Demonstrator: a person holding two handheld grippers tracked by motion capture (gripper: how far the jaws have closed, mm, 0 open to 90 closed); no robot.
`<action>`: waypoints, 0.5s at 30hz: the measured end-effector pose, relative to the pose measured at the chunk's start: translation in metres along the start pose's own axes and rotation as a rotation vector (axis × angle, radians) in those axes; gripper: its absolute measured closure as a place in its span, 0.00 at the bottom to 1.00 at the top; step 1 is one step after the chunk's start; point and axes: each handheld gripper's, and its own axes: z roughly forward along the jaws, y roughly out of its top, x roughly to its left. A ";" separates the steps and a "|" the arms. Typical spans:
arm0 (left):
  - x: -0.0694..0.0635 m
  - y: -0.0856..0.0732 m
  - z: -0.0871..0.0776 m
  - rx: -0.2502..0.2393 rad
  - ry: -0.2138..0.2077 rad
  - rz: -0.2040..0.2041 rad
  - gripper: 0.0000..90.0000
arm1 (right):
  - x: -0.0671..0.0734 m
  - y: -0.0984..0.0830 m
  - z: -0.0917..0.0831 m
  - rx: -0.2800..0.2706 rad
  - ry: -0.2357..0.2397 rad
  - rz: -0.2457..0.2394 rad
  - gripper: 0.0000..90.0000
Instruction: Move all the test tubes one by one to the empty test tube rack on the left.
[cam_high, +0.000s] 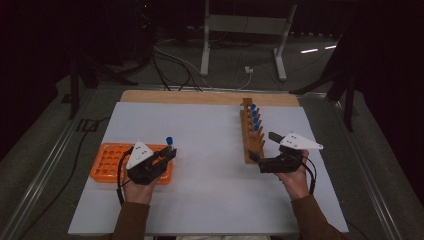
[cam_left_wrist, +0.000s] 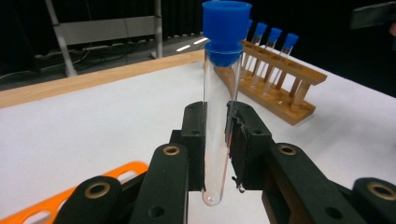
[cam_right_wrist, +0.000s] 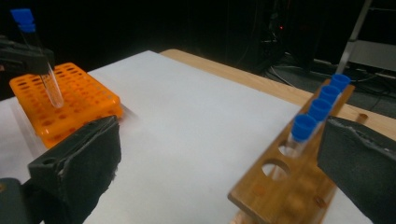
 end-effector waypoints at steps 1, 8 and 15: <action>0.001 -0.002 -0.001 0.002 0.005 0.001 0.86 | -0.001 -0.001 -0.002 -0.001 -0.004 0.003 0.00; 0.008 -0.011 -0.011 0.014 0.027 -0.011 0.86 | -0.008 -0.009 -0.012 -0.007 -0.014 0.020 0.00; 0.008 -0.024 -0.018 0.033 0.044 -0.017 0.86 | -0.012 -0.014 -0.019 -0.008 -0.020 0.029 0.00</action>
